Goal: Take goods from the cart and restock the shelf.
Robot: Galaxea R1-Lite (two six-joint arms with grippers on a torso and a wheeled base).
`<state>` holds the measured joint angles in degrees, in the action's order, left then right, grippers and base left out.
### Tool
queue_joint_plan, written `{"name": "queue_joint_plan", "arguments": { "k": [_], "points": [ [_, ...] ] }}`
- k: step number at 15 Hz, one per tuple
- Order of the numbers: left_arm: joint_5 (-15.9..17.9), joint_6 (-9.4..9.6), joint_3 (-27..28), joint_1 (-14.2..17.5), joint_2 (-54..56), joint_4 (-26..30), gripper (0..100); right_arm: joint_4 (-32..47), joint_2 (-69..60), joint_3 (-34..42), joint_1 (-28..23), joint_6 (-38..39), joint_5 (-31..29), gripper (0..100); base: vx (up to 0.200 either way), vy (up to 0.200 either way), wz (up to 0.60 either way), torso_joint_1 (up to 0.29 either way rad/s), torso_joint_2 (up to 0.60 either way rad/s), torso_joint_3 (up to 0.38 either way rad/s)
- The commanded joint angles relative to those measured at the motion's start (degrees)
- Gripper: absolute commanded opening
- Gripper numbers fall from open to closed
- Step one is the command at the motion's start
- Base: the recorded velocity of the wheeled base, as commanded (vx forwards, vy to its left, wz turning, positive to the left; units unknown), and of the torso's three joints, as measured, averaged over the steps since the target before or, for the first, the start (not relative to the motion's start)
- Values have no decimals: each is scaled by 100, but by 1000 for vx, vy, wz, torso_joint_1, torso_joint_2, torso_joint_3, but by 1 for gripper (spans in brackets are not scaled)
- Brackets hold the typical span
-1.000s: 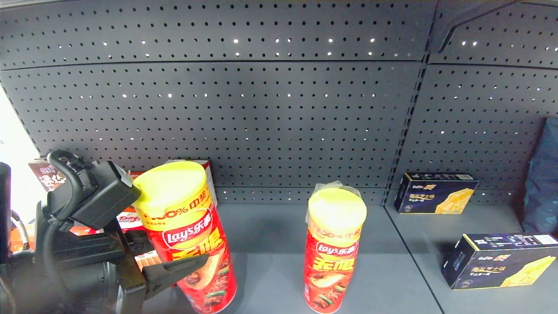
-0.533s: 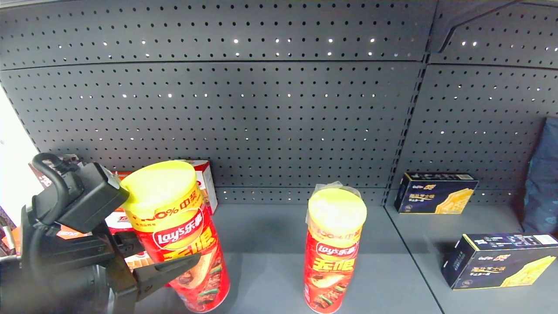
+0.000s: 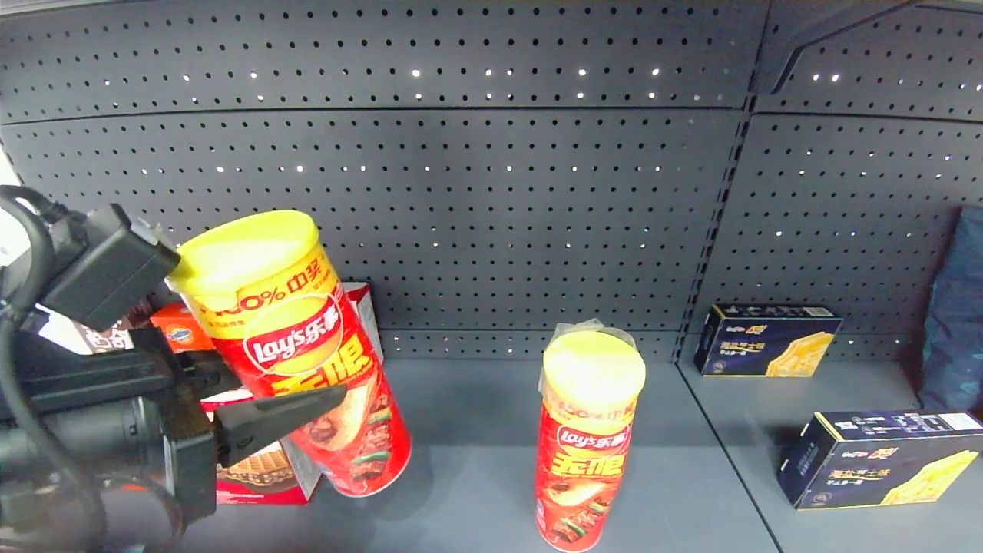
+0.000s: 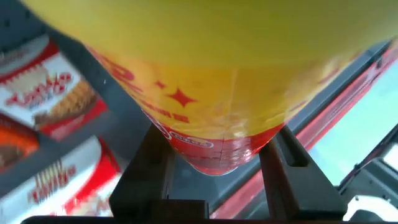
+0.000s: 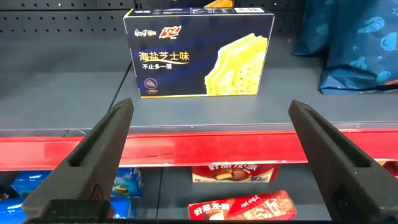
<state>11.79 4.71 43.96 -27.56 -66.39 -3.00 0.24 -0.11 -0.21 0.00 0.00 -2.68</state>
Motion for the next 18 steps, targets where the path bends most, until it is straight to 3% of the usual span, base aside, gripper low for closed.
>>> {"name": "queue_joint_plan", "arguments": {
  "k": [1, 3, 4, 6, 7, 9, 10, 16, 18],
  "points": [
    [236, 22, 420, 84, -524, -34, 0, 2, 11, -6, 0, 0, -4, 100, 0, 0, 0, 0, 0, 0],
    [632, 22, 702, 128, -964, -148, 0, -7, 11, 3, 0, 0, -4, 100, 0, 0, 0, 0, 0, 0],
    [1027, 39, 816, 251, -1315, -386, 0, 2, 11, -6, 0, 0, 5, 100, 0, 0, 0, 0, 0, 0],
    [1344, 127, 913, 454, -1790, -641, 0, 2, 11, 3, 0, 0, -4, 100, 0, 0, 0, 0, 0, 0],
    [1572, 303, 983, 638, -2027, -720, 0, 2, 11, 3, 0, 0, 5, 100, 0, 0, 0, 0, 0, 0],
    [2513, 883, 1176, 1042, -2590, -895, 0, -7, 11, 3, 0, 0, -4, 100, 0, 0, 0, 0, 0, 0],
    [2820, 1085, 1326, 1130, -2827, -904, 0, 2, 11, -6, 0, 0, -4, 100, 0, 0, 0, 0, 0, 0],
    [2899, 1454, 2213, 998, -3925, -904, 0, 2, 11, -6, 0, 0, -4, 100, 0, 0, 0, 0, 0, 0],
    [2891, 1577, 2310, 805, -4031, -878, 0, 2, 11, -6, 0, 0, -4, 100, 0, 0, 0, 0, 0, 0]
  ]
}}
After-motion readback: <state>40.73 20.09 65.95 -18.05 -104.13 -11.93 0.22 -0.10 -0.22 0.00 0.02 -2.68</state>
